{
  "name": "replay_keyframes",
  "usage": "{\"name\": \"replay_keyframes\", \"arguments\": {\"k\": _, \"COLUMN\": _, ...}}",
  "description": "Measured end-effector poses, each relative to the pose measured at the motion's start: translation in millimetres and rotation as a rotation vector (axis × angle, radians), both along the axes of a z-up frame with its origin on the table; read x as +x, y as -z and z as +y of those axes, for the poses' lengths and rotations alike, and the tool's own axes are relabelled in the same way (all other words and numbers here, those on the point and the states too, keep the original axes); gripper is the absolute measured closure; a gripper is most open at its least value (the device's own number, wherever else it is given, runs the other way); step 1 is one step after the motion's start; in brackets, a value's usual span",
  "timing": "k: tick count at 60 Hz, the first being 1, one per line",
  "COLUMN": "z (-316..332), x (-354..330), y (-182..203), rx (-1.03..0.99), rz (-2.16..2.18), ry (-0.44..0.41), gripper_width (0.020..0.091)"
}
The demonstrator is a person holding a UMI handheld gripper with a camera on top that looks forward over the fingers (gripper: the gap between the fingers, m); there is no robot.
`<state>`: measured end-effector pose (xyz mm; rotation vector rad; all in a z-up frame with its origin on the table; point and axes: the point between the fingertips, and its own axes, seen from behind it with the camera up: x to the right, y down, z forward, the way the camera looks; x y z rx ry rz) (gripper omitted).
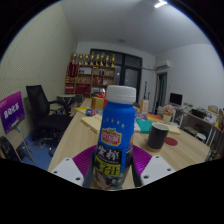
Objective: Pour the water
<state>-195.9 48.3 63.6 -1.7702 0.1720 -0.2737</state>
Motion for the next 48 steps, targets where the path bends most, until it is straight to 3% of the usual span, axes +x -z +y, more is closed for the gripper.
{"name": "replay_keyframes", "arguments": {"k": 8, "z": 1.8, "x": -0.9, "y": 2.6, "rx": -0.036, "rz": 0.042, "ry": -0.031, "gripper_width": 0.0589}}
{"name": "replay_keyframes", "arguments": {"k": 10, "z": 3.9, "x": 0.4, "y": 3.9, "rx": -0.053, "rz": 0.051, "ry": -0.052, "gripper_width": 0.0575}}
{"name": "replay_keyframes", "arguments": {"k": 11, "z": 5.0, "x": 0.6, "y": 4.4, "rx": -0.063, "rz": 0.059, "ry": -0.065, "gripper_width": 0.0619}}
{"name": "replay_keyframes", "arguments": {"k": 13, "z": 9.1, "x": -1.5, "y": -0.2, "rx": -0.071, "rz": 0.089, "ry": -0.089, "gripper_width": 0.0623}}
{"name": "replay_keyframes", "arguments": {"k": 18, "z": 25.7, "x": -6.5, "y": -40.8, "rx": -0.008, "rz": 0.204, "ry": -0.163, "gripper_width": 0.062}}
{"name": "replay_keyframes", "arguments": {"k": 29, "z": 56.7, "x": 19.0, "y": -138.6, "rx": 0.168, "rz": 0.856, "ry": -0.2, "gripper_width": 0.0621}}
{"name": "replay_keyframes", "arguments": {"k": 41, "z": 76.4, "x": 40.9, "y": -124.6, "rx": 0.073, "rz": 1.736, "ry": -0.216, "gripper_width": 0.0626}}
{"name": "replay_keyframes", "arguments": {"k": 48, "z": 78.4, "x": 48.9, "y": -128.2, "rx": 0.101, "rz": 2.012, "ry": -0.227, "gripper_width": 0.0622}}
